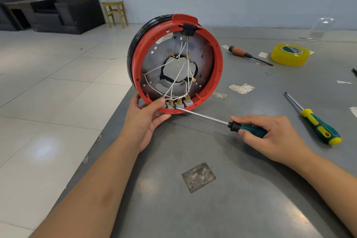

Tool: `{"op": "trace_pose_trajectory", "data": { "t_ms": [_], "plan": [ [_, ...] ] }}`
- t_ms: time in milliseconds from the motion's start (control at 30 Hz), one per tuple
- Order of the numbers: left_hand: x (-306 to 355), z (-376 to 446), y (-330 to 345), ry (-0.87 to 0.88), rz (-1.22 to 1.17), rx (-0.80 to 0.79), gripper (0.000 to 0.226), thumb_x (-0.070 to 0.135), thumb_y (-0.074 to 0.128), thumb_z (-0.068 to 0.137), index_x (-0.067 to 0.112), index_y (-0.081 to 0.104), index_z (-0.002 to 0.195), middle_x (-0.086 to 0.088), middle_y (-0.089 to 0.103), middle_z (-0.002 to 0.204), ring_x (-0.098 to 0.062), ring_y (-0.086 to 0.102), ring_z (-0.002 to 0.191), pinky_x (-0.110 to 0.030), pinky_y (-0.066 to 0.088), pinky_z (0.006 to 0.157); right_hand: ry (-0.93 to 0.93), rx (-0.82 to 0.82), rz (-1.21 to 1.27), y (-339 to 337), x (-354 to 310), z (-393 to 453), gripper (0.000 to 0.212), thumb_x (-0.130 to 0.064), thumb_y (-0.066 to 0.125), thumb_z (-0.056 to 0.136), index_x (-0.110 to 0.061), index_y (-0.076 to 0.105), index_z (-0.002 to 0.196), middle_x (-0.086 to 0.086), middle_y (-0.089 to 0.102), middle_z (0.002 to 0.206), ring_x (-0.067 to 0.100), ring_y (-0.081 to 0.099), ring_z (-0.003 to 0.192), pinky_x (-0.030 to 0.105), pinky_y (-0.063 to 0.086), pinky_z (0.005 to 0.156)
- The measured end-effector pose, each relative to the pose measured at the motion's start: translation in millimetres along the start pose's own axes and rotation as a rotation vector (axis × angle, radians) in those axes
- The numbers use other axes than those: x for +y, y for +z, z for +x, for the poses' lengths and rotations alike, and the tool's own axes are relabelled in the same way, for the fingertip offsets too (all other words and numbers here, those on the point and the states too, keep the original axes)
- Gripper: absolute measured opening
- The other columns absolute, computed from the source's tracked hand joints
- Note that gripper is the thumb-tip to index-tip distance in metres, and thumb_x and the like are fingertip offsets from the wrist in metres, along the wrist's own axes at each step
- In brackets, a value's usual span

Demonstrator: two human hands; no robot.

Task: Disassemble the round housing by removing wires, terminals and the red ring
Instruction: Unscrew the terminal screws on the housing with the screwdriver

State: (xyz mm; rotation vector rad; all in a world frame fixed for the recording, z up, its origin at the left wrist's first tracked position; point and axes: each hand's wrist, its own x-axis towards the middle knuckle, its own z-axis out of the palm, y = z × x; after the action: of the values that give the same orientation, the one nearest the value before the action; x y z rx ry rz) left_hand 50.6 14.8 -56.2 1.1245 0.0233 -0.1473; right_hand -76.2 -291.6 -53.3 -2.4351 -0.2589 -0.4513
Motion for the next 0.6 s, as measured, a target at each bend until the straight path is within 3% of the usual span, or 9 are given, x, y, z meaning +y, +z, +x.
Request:
{"op": "trace_pose_trajectory", "data": {
  "t_ms": [167,333,500,600],
  "plan": [
    [-1.1,0.3,-0.2,0.0,0.04,-0.001,0.053,0.003,0.077,0.09,0.016,0.055,0.137,-0.012,0.078,0.108,-0.035,0.077,0.098,-0.045,0.065,0.082,0.021,-0.012,-0.006,-6.3,0.1,4.4,0.037,-0.023,0.072,0.086,-0.047,0.074,0.114,-0.037,0.07,0.098,0.004,0.068,0.086,0.014,0.051,0.069],
    [-2.8,-0.4,0.4,0.009,0.088,-0.013,0.052,0.003,0.077,0.09,0.016,0.056,0.135,-0.017,0.076,0.116,-0.034,0.077,0.101,-0.044,0.064,0.083,0.028,-0.023,-0.008,-5.2,2.3,2.4,0.037,-0.024,0.072,0.087,-0.05,0.073,0.113,-0.037,0.069,0.096,0.007,0.066,0.079,0.012,0.047,0.061],
    [-4.5,-1.0,0.2,-0.005,0.061,-0.01,0.046,0.004,0.076,0.091,0.018,0.058,0.132,-0.015,0.078,0.111,-0.035,0.077,0.098,-0.045,0.064,0.084,0.027,-0.011,0.022,0.8,2.5,-3.1,0.033,-0.022,0.073,0.09,-0.042,0.075,0.116,-0.04,0.068,0.097,-0.001,0.066,0.083,0.006,0.044,0.063],
    [-5.0,-1.8,-0.8,-0.018,0.031,-0.009,0.043,0.006,0.076,0.092,0.017,0.058,0.13,-0.013,0.078,0.107,-0.035,0.077,0.098,-0.045,0.064,0.085,0.056,-0.011,0.074,5.5,5.3,-4.0,0.033,-0.02,0.075,0.09,-0.042,0.075,0.115,-0.034,0.071,0.1,0.0,0.069,0.09,0.008,0.047,0.072]
  ]
}}
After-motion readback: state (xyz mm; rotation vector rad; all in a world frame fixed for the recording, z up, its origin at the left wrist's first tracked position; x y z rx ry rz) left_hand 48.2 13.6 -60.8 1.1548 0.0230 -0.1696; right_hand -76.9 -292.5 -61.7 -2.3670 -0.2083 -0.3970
